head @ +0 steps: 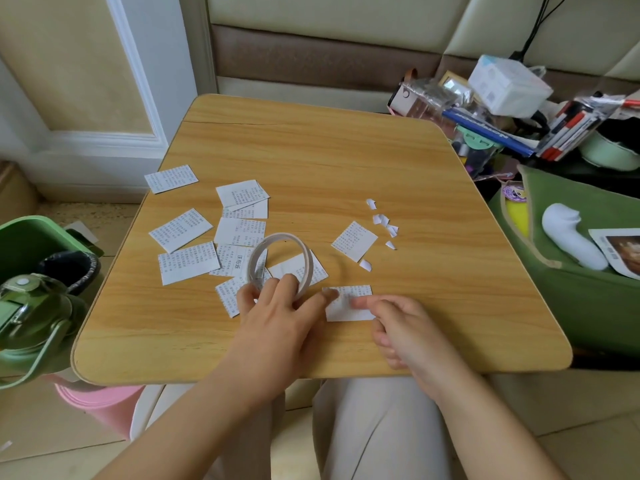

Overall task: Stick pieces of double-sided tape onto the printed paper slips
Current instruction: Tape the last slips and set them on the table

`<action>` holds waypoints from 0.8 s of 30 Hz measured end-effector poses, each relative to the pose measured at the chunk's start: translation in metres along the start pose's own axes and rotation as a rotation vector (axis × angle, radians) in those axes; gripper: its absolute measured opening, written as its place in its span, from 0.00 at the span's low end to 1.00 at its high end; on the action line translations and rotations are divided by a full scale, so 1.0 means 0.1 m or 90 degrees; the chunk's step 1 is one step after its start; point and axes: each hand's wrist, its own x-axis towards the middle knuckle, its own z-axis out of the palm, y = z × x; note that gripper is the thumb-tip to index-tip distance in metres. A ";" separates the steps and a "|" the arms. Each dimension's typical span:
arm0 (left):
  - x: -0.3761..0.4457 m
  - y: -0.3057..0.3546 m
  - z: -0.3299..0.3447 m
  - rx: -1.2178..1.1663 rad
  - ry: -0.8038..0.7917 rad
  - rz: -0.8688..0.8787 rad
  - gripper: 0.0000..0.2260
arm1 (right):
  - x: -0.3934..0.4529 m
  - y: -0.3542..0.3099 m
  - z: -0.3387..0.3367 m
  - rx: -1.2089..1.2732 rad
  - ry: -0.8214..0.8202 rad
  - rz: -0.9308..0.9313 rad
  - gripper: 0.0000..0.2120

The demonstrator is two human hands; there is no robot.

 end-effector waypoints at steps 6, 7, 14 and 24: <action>0.06 -0.02 0.02 0.052 -0.023 0.068 0.19 | -0.01 -0.01 0.01 0.005 0.007 -0.002 0.14; 0.06 -0.02 0.02 0.057 -0.021 0.074 0.19 | -0.01 0.00 0.01 0.006 0.008 -0.003 0.14; 0.07 -0.03 0.03 0.051 -0.028 0.087 0.17 | -0.02 -0.01 -0.02 0.006 -0.012 -0.005 0.15; 0.05 -0.03 0.03 0.084 -0.023 0.085 0.17 | -0.07 0.09 -0.02 -0.304 0.100 -0.166 0.17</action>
